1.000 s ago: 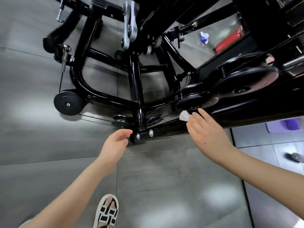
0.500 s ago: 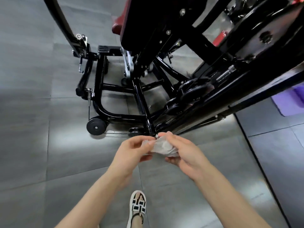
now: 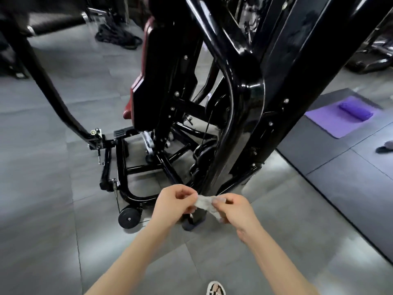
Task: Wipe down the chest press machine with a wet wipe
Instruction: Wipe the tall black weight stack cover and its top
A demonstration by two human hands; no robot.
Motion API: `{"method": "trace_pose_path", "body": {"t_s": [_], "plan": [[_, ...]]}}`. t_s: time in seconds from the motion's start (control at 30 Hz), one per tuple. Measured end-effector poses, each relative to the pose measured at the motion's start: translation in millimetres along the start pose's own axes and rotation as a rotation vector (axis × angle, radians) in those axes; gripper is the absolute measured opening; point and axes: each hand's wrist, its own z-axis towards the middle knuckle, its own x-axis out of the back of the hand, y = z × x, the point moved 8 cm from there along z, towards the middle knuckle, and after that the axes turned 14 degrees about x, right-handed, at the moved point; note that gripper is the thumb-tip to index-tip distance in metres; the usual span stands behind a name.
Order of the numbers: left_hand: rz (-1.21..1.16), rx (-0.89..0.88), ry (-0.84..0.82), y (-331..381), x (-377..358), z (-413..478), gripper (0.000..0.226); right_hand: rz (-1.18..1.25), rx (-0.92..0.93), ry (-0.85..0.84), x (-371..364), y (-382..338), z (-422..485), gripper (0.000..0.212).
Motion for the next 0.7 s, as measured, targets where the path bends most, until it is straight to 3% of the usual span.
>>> {"method": "trace_pose_path", "body": {"t_s": [0.1,0.27,0.43,0.57,0.63,0.7], "plan": [[0.067,-0.032,-0.012,23,-22,-9,0.007,0.205,-0.035,0.148,22,-11,3,0.010],[0.180,-0.098,-0.014,72,-57,-9,0.010,0.476,-0.020,0.199,61,-37,28,0.008],[0.172,-0.201,0.073,135,-99,5,0.012,0.786,0.053,0.087,104,-82,72,0.015],[0.076,-0.187,0.111,172,-135,17,0.006,0.716,0.169,-0.117,129,-116,102,0.022],[0.006,-0.165,0.098,188,-144,22,0.006,0.613,0.235,-0.096,147,-127,120,0.018],[-0.032,-0.170,0.188,205,-135,25,0.010,0.483,0.353,0.029,170,-142,141,0.010]]}}
